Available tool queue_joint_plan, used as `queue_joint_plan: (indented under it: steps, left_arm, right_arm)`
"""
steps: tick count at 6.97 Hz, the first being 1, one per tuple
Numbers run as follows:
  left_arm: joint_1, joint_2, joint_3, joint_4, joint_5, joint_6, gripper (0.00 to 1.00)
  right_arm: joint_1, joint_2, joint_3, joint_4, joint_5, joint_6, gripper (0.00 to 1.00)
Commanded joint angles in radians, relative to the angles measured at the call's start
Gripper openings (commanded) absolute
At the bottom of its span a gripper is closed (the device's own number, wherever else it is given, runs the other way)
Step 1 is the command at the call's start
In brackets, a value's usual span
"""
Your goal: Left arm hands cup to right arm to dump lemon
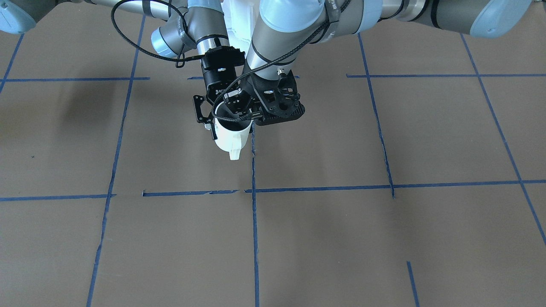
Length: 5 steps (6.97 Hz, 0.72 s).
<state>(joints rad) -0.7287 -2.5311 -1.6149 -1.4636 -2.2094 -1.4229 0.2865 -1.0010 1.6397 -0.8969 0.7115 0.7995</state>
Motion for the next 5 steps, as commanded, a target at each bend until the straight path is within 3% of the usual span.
queue_joint_plan:
  steps: [1,5]
  left_arm:
    - [0.0,0.005,-0.01,0.005,-0.001,-0.004,0.0]
    - [-0.015,0.005,-0.072,0.006,-0.001,-0.034,0.0]
  right_arm:
    - [-0.009,-0.002,-0.014,0.009,-0.003,0.0,1.0]
    - [-0.062,-0.011,-0.096,0.016,-0.018,0.007,1.0]
